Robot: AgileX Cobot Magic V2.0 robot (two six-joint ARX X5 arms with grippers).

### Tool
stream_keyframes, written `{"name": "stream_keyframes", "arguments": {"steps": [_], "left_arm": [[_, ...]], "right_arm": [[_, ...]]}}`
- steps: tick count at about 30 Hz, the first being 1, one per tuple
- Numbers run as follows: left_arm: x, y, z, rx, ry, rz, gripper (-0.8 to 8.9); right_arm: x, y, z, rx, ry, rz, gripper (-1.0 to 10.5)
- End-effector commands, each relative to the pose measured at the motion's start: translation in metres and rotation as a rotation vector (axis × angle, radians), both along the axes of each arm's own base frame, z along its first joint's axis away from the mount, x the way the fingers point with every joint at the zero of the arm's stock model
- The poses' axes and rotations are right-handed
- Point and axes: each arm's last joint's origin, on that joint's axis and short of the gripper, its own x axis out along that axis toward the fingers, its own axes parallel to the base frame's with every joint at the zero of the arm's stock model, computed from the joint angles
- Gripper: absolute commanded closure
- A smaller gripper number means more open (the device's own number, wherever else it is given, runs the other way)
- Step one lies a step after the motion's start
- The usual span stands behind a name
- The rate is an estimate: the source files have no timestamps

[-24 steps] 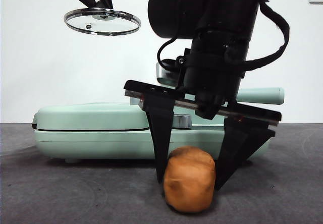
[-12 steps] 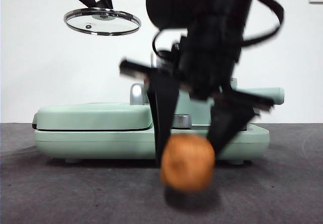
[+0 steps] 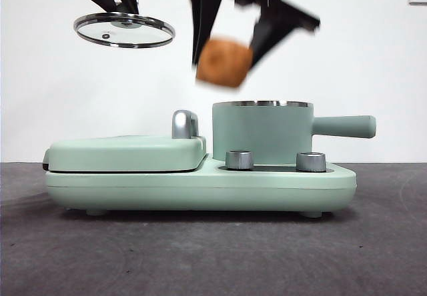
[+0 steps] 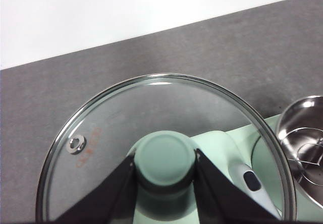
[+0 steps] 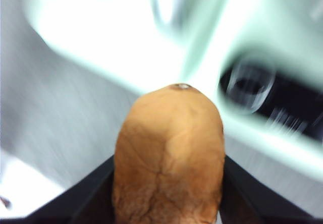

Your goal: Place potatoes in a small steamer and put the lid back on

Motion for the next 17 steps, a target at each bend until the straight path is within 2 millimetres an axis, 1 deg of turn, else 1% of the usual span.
{"name": "stream_keyframes", "arguments": {"steps": [1,4,6,8,12,17], "left_arm": [[-0.004,0.001,0.016,-0.014,-0.064,-0.008,7.99],[-0.004,0.001,0.015,-0.013,-0.063,-0.008,7.99],[-0.004,0.001,0.015,-0.012,-0.061,-0.008,7.99],[-0.004,0.001,0.015,-0.01,-0.054,-0.008,7.99],[-0.005,0.001,0.013,-0.005,-0.04,-0.008,7.99],[-0.005,0.001,0.013,-0.002,-0.032,-0.008,7.99]], "right_arm": [[0.017,0.001,0.019,0.0,-0.069,0.046,8.1],[0.035,-0.004,0.032,-0.006,-0.098,0.036,8.1],[0.049,-0.005,0.035,-0.013,-0.112,0.029,8.1],[0.063,-0.006,0.034,-0.023,-0.118,0.018,8.1],[0.094,-0.01,0.024,-0.055,-0.143,-0.026,8.1],[0.127,-0.021,-0.001,-0.089,-0.12,-0.08,8.1]]}}
